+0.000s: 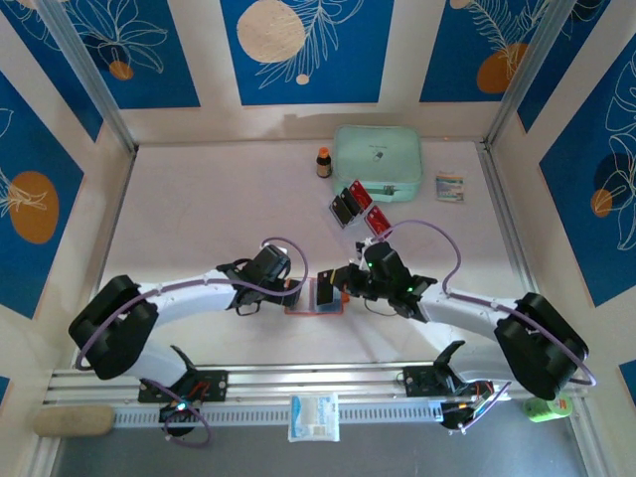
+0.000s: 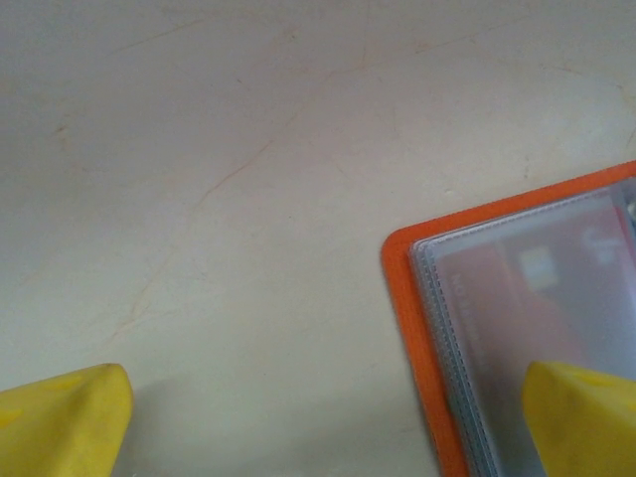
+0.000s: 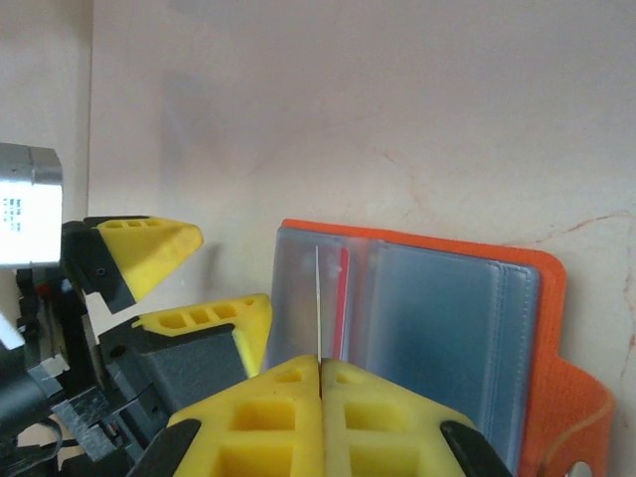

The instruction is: Put the credit cards into the card holder

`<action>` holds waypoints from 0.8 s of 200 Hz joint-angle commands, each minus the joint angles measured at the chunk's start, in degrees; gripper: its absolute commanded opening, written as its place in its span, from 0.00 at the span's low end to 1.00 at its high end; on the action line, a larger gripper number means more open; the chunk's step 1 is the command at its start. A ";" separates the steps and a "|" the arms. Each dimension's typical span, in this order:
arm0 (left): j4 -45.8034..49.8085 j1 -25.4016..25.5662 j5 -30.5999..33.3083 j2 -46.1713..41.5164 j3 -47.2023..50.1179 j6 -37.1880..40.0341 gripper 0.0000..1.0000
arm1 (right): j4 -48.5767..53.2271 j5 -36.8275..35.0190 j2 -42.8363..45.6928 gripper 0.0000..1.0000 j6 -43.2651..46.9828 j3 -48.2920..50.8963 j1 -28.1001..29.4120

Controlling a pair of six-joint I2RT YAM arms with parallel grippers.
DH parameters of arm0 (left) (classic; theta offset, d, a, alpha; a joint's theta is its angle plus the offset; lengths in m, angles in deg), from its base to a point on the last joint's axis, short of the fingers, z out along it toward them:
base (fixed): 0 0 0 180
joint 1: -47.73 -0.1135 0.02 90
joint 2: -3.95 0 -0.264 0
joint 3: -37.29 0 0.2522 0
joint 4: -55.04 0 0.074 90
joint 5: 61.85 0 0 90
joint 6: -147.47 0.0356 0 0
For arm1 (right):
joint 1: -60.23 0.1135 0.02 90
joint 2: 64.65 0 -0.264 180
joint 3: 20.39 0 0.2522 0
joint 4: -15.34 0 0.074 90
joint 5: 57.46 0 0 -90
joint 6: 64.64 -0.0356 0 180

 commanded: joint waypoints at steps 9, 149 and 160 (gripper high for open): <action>-0.88 0.27 0.08 0.47 1.69 0.85 1.00 | -3.56 -2.85 -1.29 0.00 -0.47 0.48 0.69; -1.10 0.31 0.59 -0.04 4.03 -0.20 1.00 | -8.37 -4.83 -7.57 0.00 -0.23 -1.45 2.09; -1.10 0.30 0.60 -0.06 4.03 -0.20 1.00 | -8.73 -4.92 -7.92 0.00 -0.18 -1.56 2.16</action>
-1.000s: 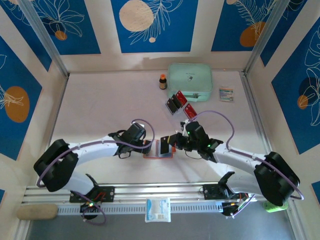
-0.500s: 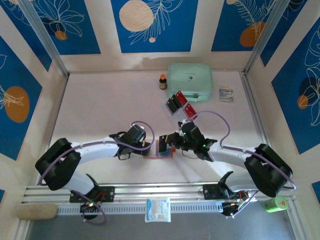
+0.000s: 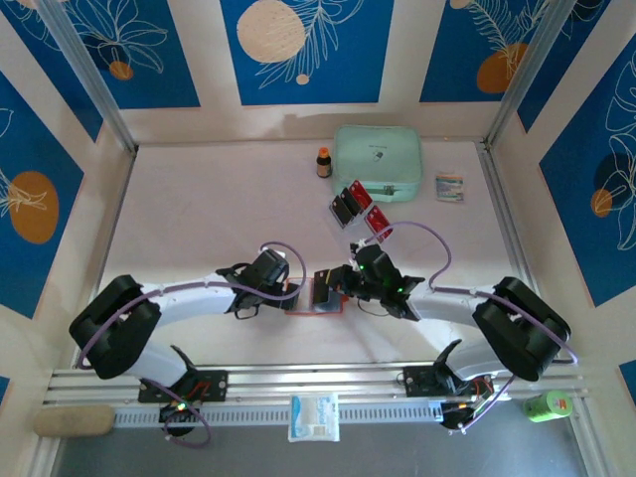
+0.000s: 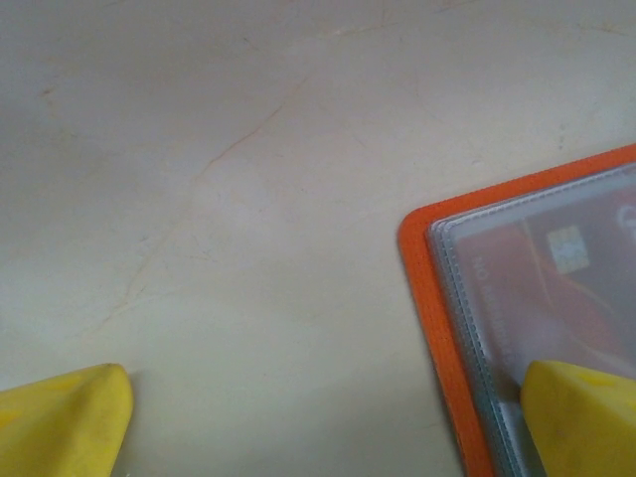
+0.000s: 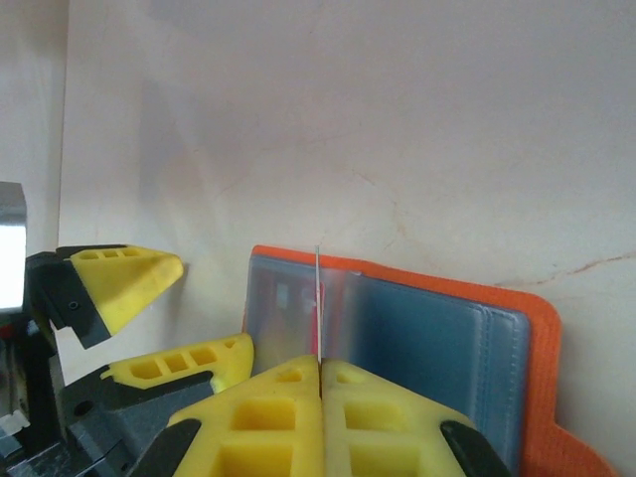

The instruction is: Put the credit cards into the card holder

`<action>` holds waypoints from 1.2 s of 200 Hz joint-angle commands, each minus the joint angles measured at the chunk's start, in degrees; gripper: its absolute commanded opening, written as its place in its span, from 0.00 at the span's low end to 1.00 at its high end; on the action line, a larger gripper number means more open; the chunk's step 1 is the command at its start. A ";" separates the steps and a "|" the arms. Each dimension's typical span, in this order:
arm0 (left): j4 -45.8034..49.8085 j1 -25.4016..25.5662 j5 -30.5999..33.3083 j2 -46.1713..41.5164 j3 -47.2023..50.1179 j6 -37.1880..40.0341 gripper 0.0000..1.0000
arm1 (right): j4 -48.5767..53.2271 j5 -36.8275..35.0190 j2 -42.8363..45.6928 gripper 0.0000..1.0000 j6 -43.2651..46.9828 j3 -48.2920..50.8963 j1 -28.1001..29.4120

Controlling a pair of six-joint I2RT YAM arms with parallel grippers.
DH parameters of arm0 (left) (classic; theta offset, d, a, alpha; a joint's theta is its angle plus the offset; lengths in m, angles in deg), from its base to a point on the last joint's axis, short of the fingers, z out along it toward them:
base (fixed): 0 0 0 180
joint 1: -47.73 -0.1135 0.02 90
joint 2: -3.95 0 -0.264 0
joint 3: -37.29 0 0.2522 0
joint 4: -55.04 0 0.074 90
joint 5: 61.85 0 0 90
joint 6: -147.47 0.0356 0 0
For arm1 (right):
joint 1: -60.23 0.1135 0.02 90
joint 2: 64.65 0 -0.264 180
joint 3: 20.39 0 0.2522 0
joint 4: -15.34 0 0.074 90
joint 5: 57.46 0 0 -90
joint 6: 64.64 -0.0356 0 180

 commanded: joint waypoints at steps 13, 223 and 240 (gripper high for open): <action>1.51 0.34 0.55 -0.34 1.25 0.02 1.00 | -2.49 -1.64 -1.37 0.00 -0.32 -1.56 0.59; 1.37 0.34 0.51 -0.62 1.84 0.10 1.00 | -5.83 -1.66 -4.76 0.00 -1.88 -1.02 0.77; 1.37 0.25 0.51 -0.61 1.81 0.10 1.00 | -5.58 -2.20 -4.06 0.00 -1.87 -0.29 0.72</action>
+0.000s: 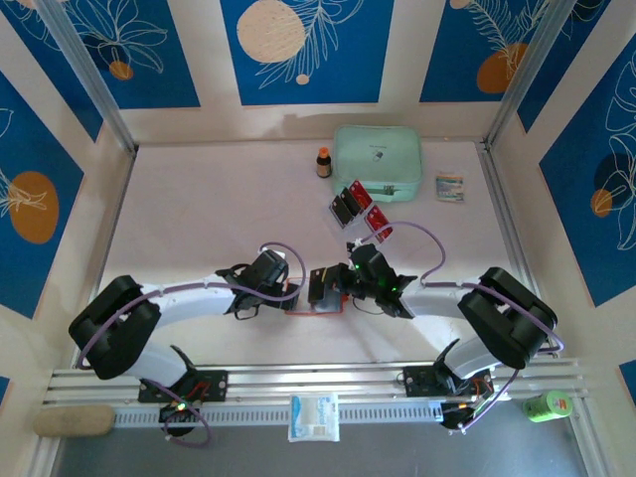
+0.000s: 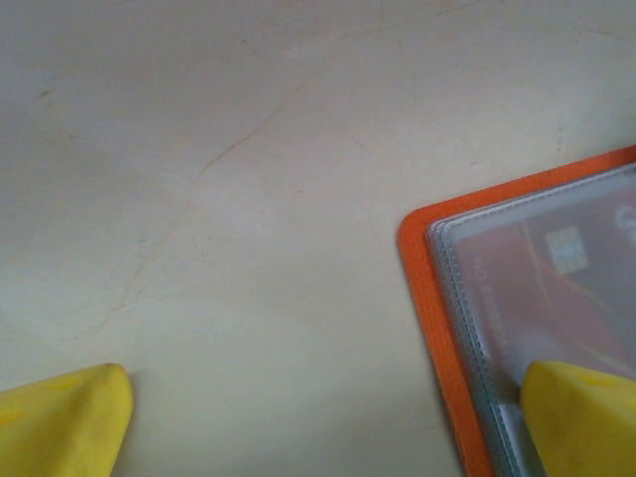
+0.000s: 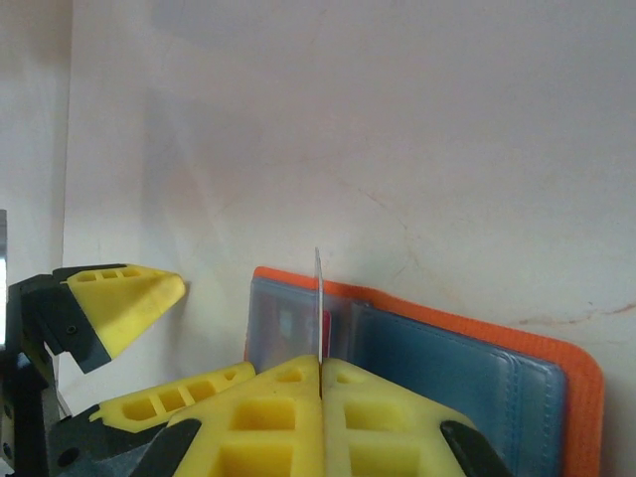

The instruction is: Put the credit cards into the card holder

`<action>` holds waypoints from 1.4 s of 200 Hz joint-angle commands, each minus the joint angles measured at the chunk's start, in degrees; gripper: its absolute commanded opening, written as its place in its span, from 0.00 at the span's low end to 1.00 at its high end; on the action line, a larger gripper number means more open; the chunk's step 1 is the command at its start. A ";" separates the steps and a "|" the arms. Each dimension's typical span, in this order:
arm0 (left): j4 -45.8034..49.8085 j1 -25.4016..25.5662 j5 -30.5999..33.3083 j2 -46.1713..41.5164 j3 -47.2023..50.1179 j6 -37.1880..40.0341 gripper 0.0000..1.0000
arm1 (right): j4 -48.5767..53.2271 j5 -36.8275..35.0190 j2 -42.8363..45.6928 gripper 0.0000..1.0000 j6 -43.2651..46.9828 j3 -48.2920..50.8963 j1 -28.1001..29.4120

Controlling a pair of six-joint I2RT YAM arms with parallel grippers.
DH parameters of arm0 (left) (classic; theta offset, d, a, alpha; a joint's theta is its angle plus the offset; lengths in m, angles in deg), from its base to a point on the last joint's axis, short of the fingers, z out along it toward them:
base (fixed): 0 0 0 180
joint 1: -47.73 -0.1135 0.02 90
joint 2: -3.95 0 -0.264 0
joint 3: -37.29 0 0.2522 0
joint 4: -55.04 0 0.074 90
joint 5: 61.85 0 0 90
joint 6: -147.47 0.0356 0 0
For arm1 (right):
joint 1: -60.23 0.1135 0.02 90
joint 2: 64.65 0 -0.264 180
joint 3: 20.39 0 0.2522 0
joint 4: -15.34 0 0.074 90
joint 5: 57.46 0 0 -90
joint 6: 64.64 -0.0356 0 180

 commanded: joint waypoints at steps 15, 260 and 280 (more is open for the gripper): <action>2.22 0.29 0.51 -0.54 1.27 0.21 1.00 | -0.38 -1.87 0.90 0.00 -0.37 0.92 0.40; 2.00 0.27 0.29 -0.01 0.98 0.13 1.00 | 2.59 0.14 -0.17 0.00 -0.77 3.51 2.68; 1.93 0.32 0.29 0.08 0.96 0.17 1.00 | 2.61 -0.08 -0.04 0.00 -0.98 3.83 2.85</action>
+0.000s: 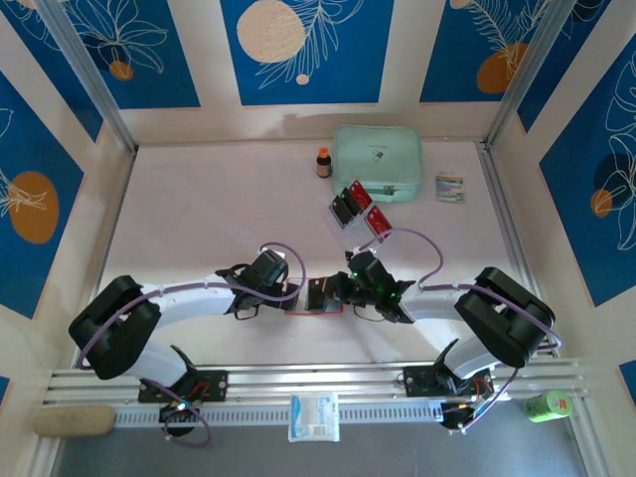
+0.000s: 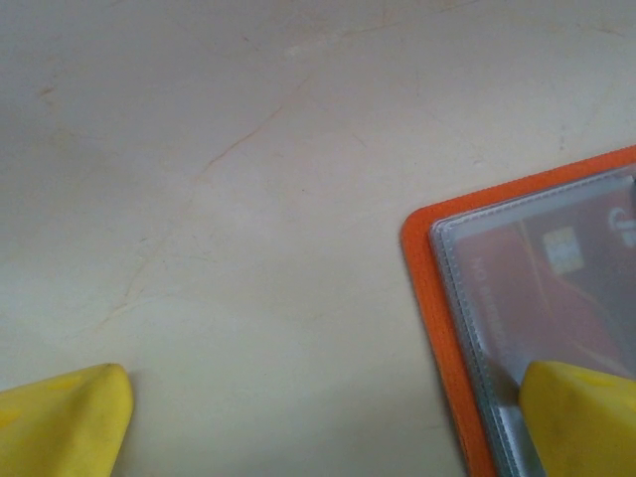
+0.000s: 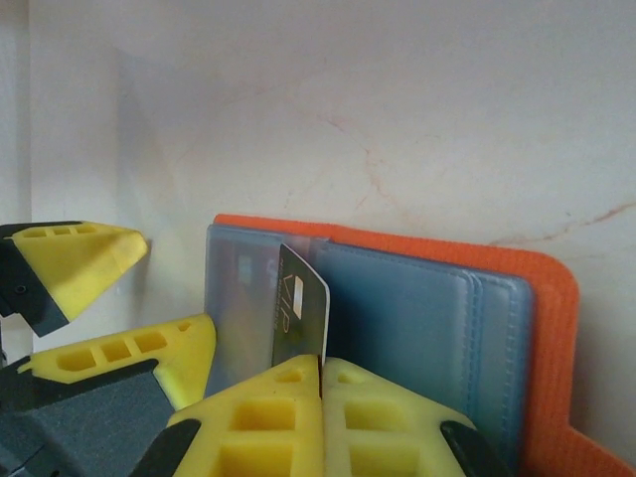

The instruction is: Put the credit cards into the card holder

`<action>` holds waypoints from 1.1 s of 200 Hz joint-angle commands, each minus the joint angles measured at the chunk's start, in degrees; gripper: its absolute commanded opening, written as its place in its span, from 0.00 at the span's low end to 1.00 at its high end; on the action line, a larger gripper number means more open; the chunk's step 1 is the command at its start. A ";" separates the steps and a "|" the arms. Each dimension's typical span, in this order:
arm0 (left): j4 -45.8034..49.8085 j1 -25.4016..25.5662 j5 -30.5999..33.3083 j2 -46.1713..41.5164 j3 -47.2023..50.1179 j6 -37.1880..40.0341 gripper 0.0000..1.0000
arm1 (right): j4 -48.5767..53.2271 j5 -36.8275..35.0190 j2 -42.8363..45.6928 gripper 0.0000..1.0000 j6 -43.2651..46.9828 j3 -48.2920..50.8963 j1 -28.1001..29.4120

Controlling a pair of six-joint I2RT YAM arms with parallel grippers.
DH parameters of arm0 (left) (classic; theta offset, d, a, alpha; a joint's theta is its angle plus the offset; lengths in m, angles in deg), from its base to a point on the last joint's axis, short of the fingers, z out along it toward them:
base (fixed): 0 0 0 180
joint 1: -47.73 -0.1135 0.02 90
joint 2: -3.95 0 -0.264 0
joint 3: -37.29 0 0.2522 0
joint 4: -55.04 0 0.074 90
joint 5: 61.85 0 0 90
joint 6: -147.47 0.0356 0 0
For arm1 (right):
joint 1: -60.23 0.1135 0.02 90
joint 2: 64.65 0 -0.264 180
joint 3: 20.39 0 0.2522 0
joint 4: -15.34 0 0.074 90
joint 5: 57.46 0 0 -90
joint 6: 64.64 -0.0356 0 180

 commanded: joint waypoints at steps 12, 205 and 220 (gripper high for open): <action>1.92 0.32 0.32 0.08 0.86 0.19 1.00 | 2.28 -0.53 0.81 0.00 -0.54 1.81 0.93; 1.42 0.31 -0.73 -0.45 -0.11 -1.06 1.00 | 9.36 5.38 -6.72 0.34 2.88 -8.33 1.26; 1.81 0.22 -0.76 -1.90 -0.76 -2.05 1.00 | 14.38 5.48 -4.59 0.43 5.35 -10.31 0.88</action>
